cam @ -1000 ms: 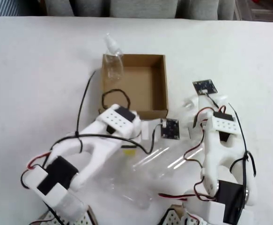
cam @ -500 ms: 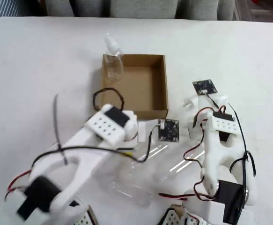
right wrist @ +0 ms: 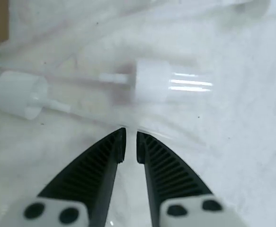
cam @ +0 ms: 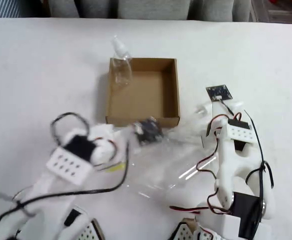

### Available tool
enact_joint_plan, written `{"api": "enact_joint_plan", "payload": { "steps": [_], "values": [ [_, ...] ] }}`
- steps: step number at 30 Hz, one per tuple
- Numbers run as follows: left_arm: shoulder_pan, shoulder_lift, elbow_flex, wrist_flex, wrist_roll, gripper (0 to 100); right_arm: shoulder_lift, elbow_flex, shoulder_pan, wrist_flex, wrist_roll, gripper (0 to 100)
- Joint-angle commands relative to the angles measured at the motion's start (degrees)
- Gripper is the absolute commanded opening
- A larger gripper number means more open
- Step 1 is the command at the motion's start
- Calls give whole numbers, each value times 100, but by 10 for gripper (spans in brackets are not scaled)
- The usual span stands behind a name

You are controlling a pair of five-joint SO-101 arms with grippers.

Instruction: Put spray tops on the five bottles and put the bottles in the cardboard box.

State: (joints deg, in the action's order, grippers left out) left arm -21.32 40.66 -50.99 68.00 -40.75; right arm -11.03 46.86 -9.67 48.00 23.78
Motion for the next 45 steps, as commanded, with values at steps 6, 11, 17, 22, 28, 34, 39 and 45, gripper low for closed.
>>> {"api": "enact_joint_plan", "payload": {
  "steps": [6,11,17,22,28,34,39,45],
  "values": [
    [2466,1534,-202,571,1292,39,-145,-26,-22,-66,-308,18],
    [3160,1552,-730,-53,1591,39,-189,-88,-321,-22,-721,18],
    [3697,1543,-1327,-1327,2154,39,-66,-1327,-1059,1033,-1574,19],
    [3785,1543,-1380,-1530,2374,39,831,-2892,-1165,1815,-2198,19],
    [3776,1543,-1582,-1802,2374,38,2571,-5196,-1121,2659,-3174,26],
    [3705,1543,-1688,-1978,2374,38,4145,-7437,-822,3486,-4000,104],
    [3521,1543,-1793,-2066,2321,35,5068,-8949,-646,3881,-4484,110],
    [3530,1543,-1811,-2136,2321,36,6070,-10136,-505,4180,-4624,111]
  ]
}}
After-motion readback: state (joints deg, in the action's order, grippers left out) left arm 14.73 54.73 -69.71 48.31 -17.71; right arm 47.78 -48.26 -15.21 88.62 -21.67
